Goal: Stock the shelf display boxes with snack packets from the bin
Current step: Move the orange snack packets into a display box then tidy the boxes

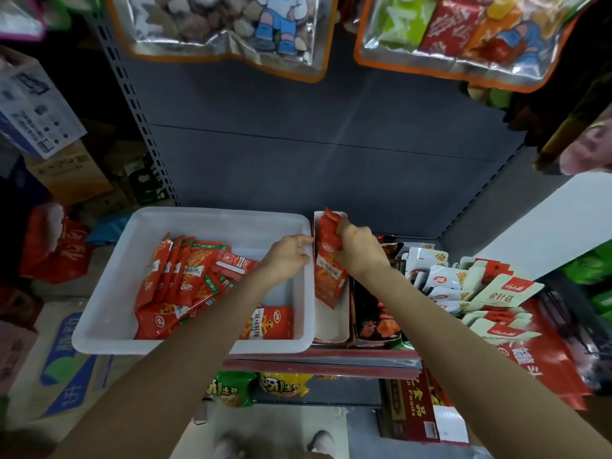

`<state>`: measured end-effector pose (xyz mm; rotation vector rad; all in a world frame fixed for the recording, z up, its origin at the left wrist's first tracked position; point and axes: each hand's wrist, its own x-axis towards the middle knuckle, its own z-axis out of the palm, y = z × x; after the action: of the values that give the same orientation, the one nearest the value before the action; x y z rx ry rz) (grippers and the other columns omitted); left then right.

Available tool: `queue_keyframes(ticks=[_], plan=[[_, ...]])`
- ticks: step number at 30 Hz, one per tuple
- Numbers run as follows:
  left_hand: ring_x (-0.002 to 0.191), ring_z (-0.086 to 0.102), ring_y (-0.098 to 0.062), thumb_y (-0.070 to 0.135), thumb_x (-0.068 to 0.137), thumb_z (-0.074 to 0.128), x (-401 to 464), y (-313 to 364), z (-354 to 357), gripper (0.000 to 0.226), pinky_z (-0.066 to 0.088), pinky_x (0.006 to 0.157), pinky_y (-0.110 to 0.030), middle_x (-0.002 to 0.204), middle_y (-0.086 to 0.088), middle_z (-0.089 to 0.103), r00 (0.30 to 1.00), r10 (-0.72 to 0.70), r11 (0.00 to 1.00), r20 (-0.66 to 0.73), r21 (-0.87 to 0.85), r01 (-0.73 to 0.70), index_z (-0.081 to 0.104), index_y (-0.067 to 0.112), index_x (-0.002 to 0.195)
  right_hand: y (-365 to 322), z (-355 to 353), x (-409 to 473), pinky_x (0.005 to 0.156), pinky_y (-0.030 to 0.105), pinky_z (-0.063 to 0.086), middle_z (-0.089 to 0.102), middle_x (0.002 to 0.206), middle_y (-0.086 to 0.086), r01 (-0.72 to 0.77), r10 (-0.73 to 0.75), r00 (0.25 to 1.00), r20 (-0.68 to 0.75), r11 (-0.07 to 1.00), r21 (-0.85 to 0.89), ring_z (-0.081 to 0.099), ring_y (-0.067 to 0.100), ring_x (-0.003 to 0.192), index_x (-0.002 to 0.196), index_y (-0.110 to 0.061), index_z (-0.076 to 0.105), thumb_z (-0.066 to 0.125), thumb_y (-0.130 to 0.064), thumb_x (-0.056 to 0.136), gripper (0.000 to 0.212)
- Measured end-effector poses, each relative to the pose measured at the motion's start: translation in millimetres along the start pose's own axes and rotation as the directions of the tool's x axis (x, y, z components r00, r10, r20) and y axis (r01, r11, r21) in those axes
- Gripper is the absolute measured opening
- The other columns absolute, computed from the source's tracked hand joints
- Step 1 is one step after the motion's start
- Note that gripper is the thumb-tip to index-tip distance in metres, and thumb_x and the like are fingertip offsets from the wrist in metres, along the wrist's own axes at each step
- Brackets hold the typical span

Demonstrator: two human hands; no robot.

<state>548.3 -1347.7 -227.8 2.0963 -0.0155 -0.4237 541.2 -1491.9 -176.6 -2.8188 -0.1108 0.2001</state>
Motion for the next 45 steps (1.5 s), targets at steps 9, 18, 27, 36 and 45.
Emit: queue_keyframes(ticks=[9,18,27,36,45], plan=[[0.11,0.06,-0.02,0.001,0.089,0.055,-28.2,-28.5,-16.3,0.03,0.045,0.095,-0.026,0.119,-0.007,0.064,0.981,0.168,0.98,-0.101,0.121,-0.155,0.061,0.007,0.118,-14.3,27.5,-16.2,0.08,0.036,0.047,0.043,0.131,0.011,0.265,-0.278,0.958,-0.069,0.953,-0.148,0.048,0.029,0.116,0.132,-0.012,0.043,0.05,-0.004,0.089,0.044],[0.113,0.048,-0.016,0.034,0.075,0.075,-58.0,-109.1,-52.4,0.028,0.038,0.1,-0.034,0.116,0.003,0.06,0.993,0.093,0.744,0.072,0.657,-0.117,0.072,0.021,0.1,-65.5,103.7,-15.7,0.094,0.039,0.047,0.054,0.125,0.016,0.384,-0.28,0.859,0.428,0.906,-0.178,0.053,0.034,0.116,0.134,-0.012,0.044,0.046,-0.008,0.093,0.041],[0.107,0.053,-0.021,0.016,0.084,0.067,-69.8,-126.0,-64.8,0.022,0.04,0.089,-0.029,0.111,-0.006,0.059,0.999,0.037,0.861,0.033,0.507,-0.049,0.066,0.01,0.105,-73.3,106.3,3.8,0.09,0.028,0.045,0.063,0.113,0.014,0.273,-0.238,0.901,0.363,0.961,-0.047,0.059,0.029,0.107,0.111,-0.007,0.064,0.056,-0.011,0.088,0.025],[0.086,0.064,-0.02,0.01,0.087,0.064,-64.4,-73.6,-50.6,0.007,0.053,0.079,-0.038,0.091,-0.006,0.068,0.972,0.169,0.986,-0.162,0.029,-0.166,0.058,0.007,0.089,-55.7,35.9,-16.2,0.064,0.015,0.053,0.061,0.087,-0.006,-0.052,0.085,0.996,0.005,0.551,0.833,0.062,0.007,0.078,0.102,-0.009,0.057,0.071,-0.003,0.08,0.027],[0.103,0.062,-0.02,0.016,0.086,0.067,-38.0,-14.5,-8.0,0.034,0.041,0.073,-0.018,0.114,-0.007,0.064,0.993,0.115,0.993,-0.022,-0.016,-0.116,0.057,0.006,0.117,-5.5,-27.4,-26.5,0.064,0.021,0.049,0.065,0.074,-0.008,0.135,0.067,0.945,-0.319,0.811,0.569,0.062,0.006,0.068,0.075,-0.026,0.061,0.066,-0.009,0.082,0.019]])
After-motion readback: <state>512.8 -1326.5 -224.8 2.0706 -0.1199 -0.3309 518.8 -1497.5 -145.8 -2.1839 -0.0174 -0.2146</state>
